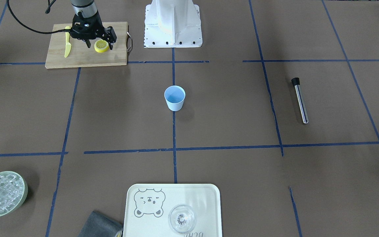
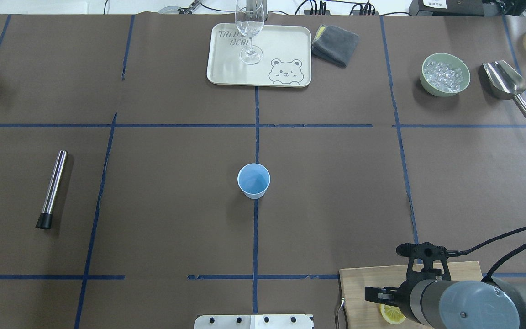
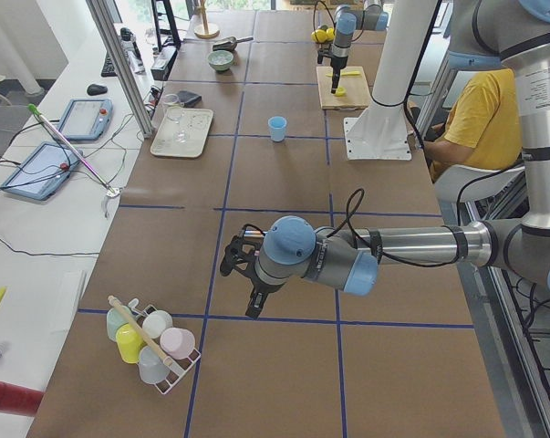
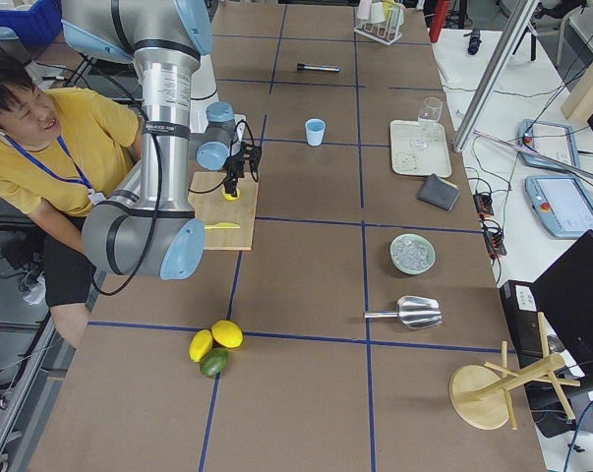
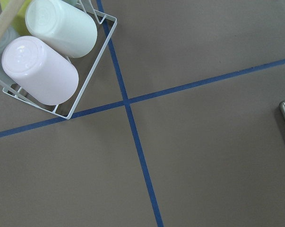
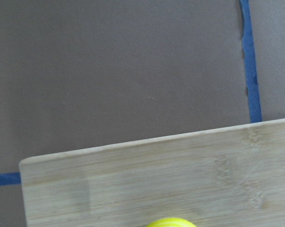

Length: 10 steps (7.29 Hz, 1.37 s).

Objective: Squeeze lemon into cup
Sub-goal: 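Lower the right gripper over the yellow lemon slice and close on it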

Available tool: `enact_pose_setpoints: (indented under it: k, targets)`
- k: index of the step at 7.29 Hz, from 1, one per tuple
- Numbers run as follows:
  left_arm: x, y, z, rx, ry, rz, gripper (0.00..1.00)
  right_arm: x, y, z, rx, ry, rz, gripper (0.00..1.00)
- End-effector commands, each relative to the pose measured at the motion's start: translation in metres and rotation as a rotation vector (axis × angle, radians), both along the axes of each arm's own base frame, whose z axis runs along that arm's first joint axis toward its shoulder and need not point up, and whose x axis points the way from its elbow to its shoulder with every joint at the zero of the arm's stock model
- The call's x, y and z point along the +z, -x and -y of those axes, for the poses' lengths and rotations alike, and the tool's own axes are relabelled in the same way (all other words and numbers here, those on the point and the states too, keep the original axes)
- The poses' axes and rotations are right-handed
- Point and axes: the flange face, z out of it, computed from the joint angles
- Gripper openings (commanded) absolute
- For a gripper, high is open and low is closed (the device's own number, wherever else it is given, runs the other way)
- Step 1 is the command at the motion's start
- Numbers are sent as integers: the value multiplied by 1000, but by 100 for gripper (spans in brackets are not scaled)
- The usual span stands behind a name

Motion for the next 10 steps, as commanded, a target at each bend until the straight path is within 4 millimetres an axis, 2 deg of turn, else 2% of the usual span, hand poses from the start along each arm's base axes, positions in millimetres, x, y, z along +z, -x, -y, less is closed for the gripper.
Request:
enact_pose_setpoints:
  k: [1, 6, 10]
  targets:
    - [0, 0, 0, 0, 0, 0, 100, 10, 8, -3, -10, 3, -19, 99]
    - [0, 0, 0, 0, 0, 0, 100, 11, 13, -24, -39, 21, -20, 93]
    - [0, 0, -1, 0, 0, 0, 100, 11, 11, -23, -31, 23, -20, 74]
